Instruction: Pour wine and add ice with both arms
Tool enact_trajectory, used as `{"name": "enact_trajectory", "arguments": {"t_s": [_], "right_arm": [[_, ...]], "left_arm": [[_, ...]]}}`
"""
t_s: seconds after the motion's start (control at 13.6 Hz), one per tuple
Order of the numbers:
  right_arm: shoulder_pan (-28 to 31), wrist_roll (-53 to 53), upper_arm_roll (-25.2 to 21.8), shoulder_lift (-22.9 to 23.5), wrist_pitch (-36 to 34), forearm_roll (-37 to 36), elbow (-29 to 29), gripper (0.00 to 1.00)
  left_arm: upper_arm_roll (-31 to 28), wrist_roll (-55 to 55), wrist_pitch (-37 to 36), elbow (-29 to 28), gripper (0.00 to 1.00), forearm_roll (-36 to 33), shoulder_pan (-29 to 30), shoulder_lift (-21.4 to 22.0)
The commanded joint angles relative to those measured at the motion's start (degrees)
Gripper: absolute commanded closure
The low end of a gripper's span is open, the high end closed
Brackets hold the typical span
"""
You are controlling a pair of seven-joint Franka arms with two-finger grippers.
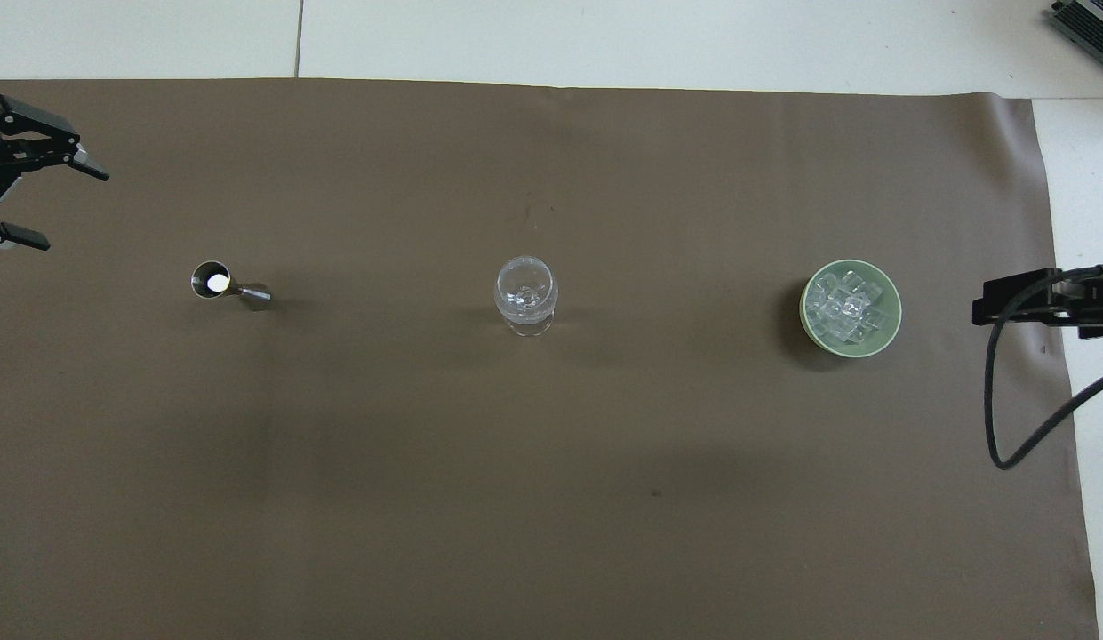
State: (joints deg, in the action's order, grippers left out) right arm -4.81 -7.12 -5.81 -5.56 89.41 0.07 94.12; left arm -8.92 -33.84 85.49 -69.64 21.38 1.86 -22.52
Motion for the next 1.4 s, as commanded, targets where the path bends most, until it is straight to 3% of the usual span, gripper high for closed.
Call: {"name": "enact_trajectory", "arguments": {"t_s": [0.0,0.15,0.66,1.32], "right_arm": [[-0.02,1.06,-0.17,-0.24,-0.81,-0.16,0.10,0.00],[-0.02,1.06,-0.17,-0.24,-0.81,-0.16,0.10,0.00],[-0.02,1.06,-0.17,-0.24,-0.81,-0.16,0.10,0.00],[-0.02,1.06,-0.08,-0.24,-0.81,-0.16,0.10,0.00]], "left_arm": [[-0.13,-6.66,-1.55,1.53,0.00,3.22,1.48,-1.38],[-0.13,-9.40,-1.29,-2.14,0.00,5.50,1.83,-0.60],[-0.22,-15.81,-0.50,-3.56,0.00,8.40,2.01,-0.59],[-0.22,-28.46,2.39,-10.41,0.00,17.62,9.03,-1.21]]}}
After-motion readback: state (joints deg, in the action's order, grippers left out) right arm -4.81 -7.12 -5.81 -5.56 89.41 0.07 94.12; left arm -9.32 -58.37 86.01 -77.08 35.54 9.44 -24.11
